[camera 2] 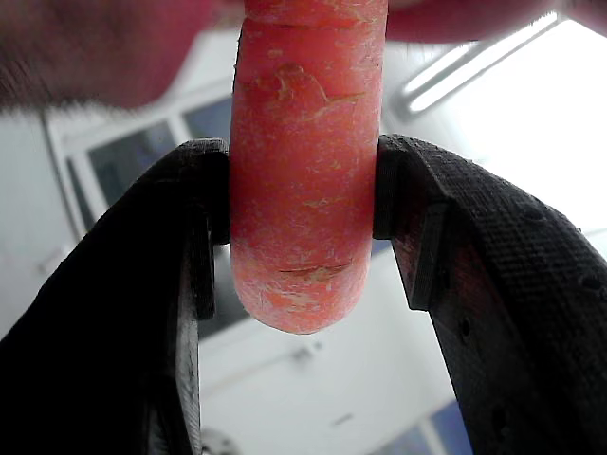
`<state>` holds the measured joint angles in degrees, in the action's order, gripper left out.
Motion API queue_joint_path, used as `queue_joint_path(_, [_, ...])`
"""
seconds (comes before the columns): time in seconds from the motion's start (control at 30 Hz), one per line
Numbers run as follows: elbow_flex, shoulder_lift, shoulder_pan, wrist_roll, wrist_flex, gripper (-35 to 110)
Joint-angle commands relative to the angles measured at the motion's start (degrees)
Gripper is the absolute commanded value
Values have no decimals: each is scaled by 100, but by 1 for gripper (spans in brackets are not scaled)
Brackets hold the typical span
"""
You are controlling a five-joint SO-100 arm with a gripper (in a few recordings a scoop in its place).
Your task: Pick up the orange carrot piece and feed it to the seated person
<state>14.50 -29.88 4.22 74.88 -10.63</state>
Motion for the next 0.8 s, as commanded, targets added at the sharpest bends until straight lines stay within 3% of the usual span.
queue_joint_path(0.0, [422, -237, 62, 88, 70, -2])
queue_joint_path(0.77, [422, -229, 167, 97, 70, 0])
